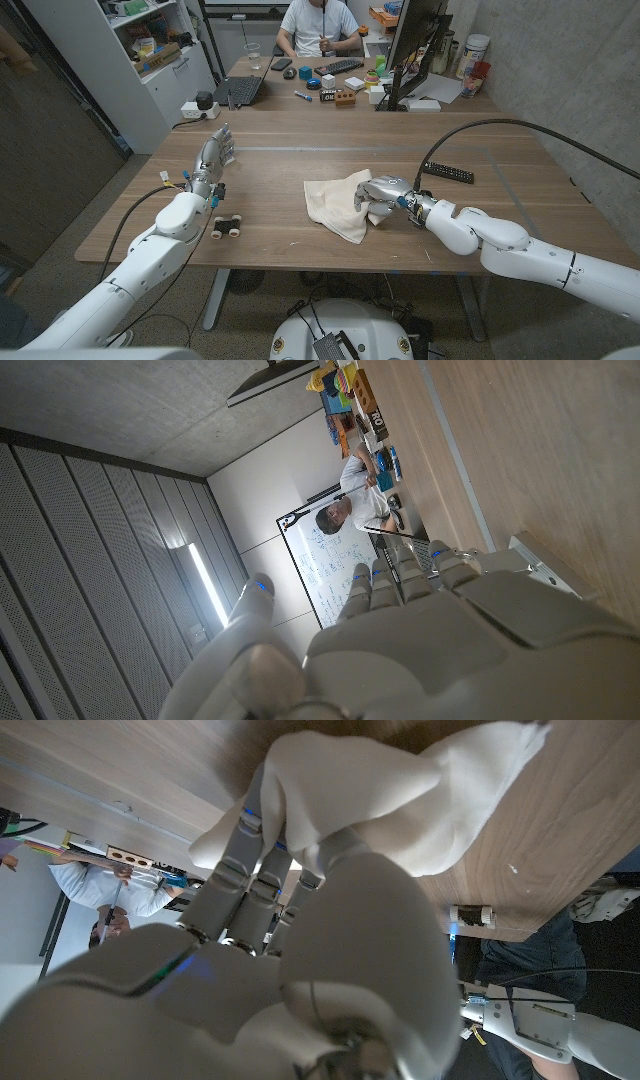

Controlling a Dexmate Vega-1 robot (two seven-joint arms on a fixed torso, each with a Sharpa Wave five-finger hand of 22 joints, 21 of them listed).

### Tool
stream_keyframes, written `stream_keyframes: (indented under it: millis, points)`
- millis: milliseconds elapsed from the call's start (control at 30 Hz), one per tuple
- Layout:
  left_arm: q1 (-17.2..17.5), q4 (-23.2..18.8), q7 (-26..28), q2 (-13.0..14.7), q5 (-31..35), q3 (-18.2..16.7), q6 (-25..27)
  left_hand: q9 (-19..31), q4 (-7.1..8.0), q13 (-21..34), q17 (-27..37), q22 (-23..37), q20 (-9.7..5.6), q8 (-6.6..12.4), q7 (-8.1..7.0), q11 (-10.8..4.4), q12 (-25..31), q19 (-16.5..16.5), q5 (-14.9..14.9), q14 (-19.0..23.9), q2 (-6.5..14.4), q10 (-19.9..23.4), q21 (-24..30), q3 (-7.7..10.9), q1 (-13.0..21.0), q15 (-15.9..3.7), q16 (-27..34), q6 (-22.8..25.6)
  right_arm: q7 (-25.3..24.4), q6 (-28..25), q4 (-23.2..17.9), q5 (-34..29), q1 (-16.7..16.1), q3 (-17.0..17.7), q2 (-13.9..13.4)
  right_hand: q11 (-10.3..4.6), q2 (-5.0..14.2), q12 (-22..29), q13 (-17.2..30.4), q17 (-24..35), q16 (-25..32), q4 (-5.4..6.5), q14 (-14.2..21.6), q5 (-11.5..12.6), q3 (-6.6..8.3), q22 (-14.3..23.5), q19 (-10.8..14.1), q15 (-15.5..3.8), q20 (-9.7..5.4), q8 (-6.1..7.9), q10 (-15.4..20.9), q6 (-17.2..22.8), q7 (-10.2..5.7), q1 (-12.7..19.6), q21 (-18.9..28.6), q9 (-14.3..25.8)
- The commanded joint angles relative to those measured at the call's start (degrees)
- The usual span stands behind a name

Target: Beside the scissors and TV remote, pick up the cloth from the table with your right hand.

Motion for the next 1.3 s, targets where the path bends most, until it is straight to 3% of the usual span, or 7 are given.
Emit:
stream_keyframes:
  millis: [33,433,633,867,1000,1067,1300]
  points:
    - [-0.6,0.9,-0.3,-0.5,-0.1,0.4,-0.6,0.2,0.04,0.2,0.1,0.2,0.59,-0.11,0.11,0.26,-0.1,0.1,0.1,0.5,0.1,0.2,0.1,-0.06,-0.4,0.09,-0.2,0.5,-0.2,-0.6,-5.2,0.0,0.4,2.3,-3.0,-0.92,-0.13,-0.4,0.2,0.5,-0.2,0.29,1.0,0.0,0.07,0.0,-0.4,-4.65,-1.04,0.37,1.7,-0.2,0.0,-0.5,0.8,-0.1]
    - [-0.9,1.6,-0.9,-0.6,-0.5,0.4,-0.8,0.2,-0.03,0.2,0.1,0.2,0.64,-0.16,0.07,0.32,-0.1,0.1,0.1,0.5,0.1,0.2,0.1,-0.07,-0.4,0.1,-0.2,0.5,5.5,-4.9,-9.9,1.7,1.4,4.2,-4.4,-0.81,-0.17,-0.7,0.4,1.8,-0.9,0.28,1.4,0.0,0.09,-0.4,-1.2,-4.54,-0.72,0.77,2.0,-0.5,-0.06,-1.0,2.2,0.1]
    - [-1.1,2.4,-1.3,-0.9,-0.6,0.7,-1.3,0.2,-0.06,0.2,0.1,0.2,0.67,-0.2,0.08,0.36,-0.1,0.1,0.1,0.5,0.1,0.2,0.1,-0.08,-0.5,0.12,-0.2,0.5,5.1,-5.5,-11.4,-0.7,1.7,4.5,-5.2,-0.84,-0.14,-1.0,0.4,2.3,-1.1,0.22,1.5,0.0,0.14,-0.5,-1.7,-4.56,-0.47,0.88,2.0,-0.8,-0.01,-1.1,2.8,0.2]
    - [-1.0,2.4,-1.0,-0.9,-0.7,0.6,-1.1,0.2,-0.09,0.2,0.1,0.2,0.66,-0.2,0.08,0.35,-0.2,0.1,0.1,0.5,0.1,0.2,0.1,-0.08,-0.5,0.16,-0.2,0.6,5.5,-5.6,-13.5,4.1,1.3,7.3,-7.1,-0.97,0.01,-1.3,0.3,3.1,-1.1,0.25,2.3,0.0,0.18,-0.8,-1.5,-4.65,-0.59,0.98,2.5,-0.9,-0.17,-1.3,3.7,0.1]
    - [-1.1,2.7,-1.4,-0.8,-0.7,0.7,-1.4,0.2,-0.11,0.2,0.1,0.2,0.66,-0.2,0.06,0.34,-0.2,0.1,0.1,0.5,0.1,0.2,0.1,-0.08,-0.5,0.17,-0.2,0.6,8.0,-6.2,-15.3,11.5,1.0,10.5,-8.3,-0.91,-0.01,-1.3,0.4,3.6,-1.3,0.2,2.4,0.0,0.17,-0.9,-1.8,-4.63,-0.5,1.12,2.7,-0.8,-0.15,-1.4,4.1,0.1]
    - [-1.1,2.7,-1.3,-0.9,-0.9,0.8,-1.0,0.2,-0.13,0.2,0.1,0.2,0.65,-0.19,0.03,0.44,-0.2,0.1,0.1,0.5,0.1,0.2,0.1,-0.08,-0.5,0.13,-0.2,0.6,8.2,-7.8,-16.7,6.9,1.2,10.2,-9.0,-0.87,0.01,-1.4,0.5,3.8,-1.3,0.21,2.3,0.0,0.18,-1.0,-1.9,-4.69,-0.46,1.15,2.7,-0.9,-0.07,-1.4,4.3,0.1]
    - [-1.2,2.9,-1.3,-0.9,-0.7,0.9,-1.3,0.2,-0.16,0.2,0.1,0.2,0.63,-0.22,0.1,0.35,-0.2,0.1,0.1,0.4,0.2,0.2,0.1,-0.07,-0.4,0.17,-0.3,0.6,9.4,-8.6,-19.1,9.0,1.3,13.2,-11.4,-0.88,-0.09,-1.6,0.5,4.3,-1.7,0.16,2.3,0.0,0.19,-1.2,-2.2,-4.48,-0.27,1.29,2.8,-0.9,-0.07,-1.6,4.9,0.1]
